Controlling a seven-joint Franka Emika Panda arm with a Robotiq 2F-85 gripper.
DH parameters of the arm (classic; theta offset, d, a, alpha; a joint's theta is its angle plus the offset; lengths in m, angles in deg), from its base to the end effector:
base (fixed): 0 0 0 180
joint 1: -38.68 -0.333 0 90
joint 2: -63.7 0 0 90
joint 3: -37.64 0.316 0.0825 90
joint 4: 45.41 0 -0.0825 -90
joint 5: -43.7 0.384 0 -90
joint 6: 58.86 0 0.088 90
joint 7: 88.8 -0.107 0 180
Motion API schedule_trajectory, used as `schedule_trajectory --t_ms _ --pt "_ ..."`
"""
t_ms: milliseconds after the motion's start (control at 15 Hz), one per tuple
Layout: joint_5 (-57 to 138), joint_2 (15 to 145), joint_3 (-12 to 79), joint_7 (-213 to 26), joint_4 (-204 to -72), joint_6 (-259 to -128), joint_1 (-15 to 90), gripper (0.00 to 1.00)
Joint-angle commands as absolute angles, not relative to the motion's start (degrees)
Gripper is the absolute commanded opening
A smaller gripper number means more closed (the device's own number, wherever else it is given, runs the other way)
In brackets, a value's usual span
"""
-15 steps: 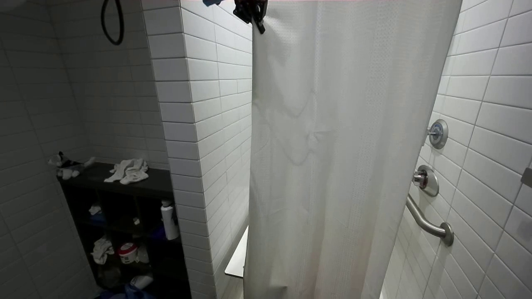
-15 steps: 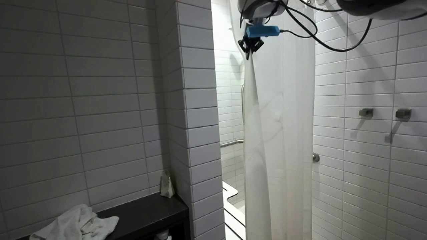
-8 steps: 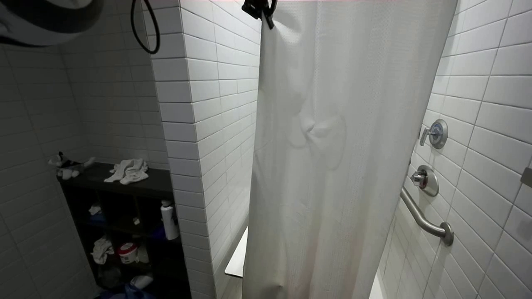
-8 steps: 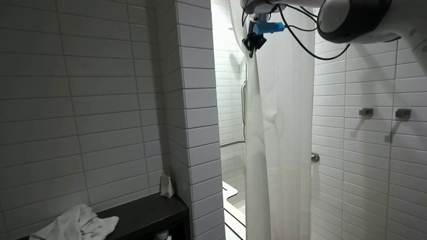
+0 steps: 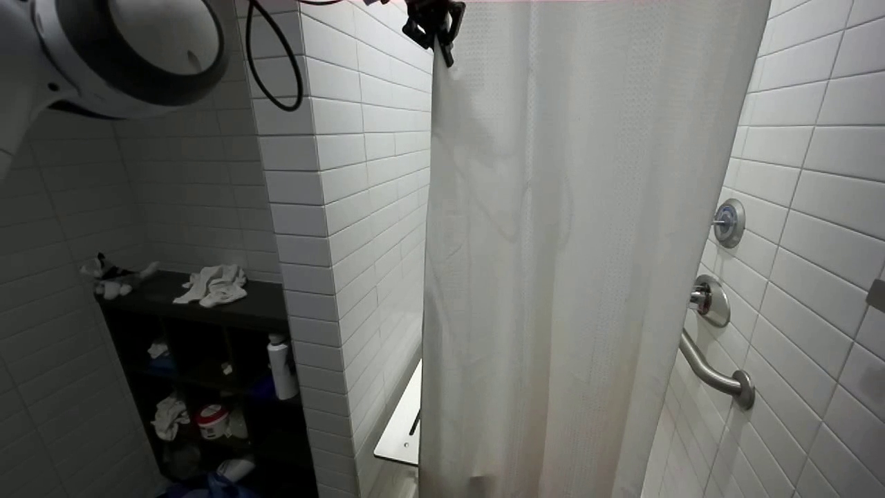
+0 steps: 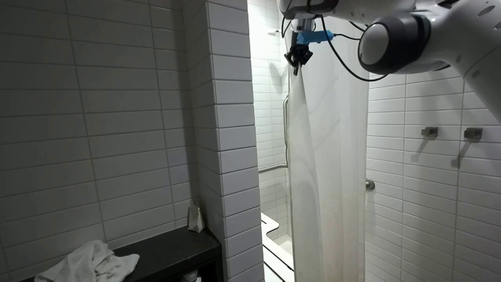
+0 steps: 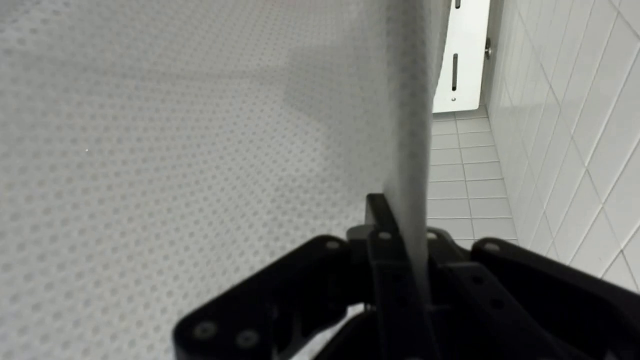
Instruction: Open the curtain railing
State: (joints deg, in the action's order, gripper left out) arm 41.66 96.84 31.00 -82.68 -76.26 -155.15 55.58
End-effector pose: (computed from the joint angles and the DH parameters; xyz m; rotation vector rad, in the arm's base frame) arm 0.6382 -0.2388 0.7531 2.7833 -0.3827 0.7590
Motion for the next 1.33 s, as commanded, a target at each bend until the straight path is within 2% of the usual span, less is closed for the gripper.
schedule_trajectory --t_ms 0,400,467,600,667,733,867,933,1000,1200,1267 --pt "42.22 100.58 31.21 -84.06 -69.01 -150.22 56.24 0.00" --pt "42.42 101.75 31.19 -91.50 -64.92 -143.46 56.30 0.00" --pt "42.06 97.52 30.76 -93.27 -72.32 -145.70 55.55 0.00" --pt "42.06 97.29 30.74 -96.32 -72.56 -144.74 55.54 0.00" --pt "42.25 101.26 30.77 -97.76 -65.21 -141.02 56.10 0.00" --pt "41.91 97.06 30.65 -99.15 -72.67 -143.52 55.55 0.00" --pt "41.98 97.07 30.80 -100.55 -72.43 -143.43 55.70 0.00" --pt "42.41 101.09 30.84 -100.81 -64.97 -140.02 56.27 0.00" --pt "41.88 96.98 30.86 -101.16 -72.30 -143.08 55.72 0.00" --pt "41.72 96.92 30.89 -101.09 -72.04 -143.30 55.69 0.00" --pt "42.16 100.85 30.85 -100.54 -64.64 -140.01 56.19 0.00"
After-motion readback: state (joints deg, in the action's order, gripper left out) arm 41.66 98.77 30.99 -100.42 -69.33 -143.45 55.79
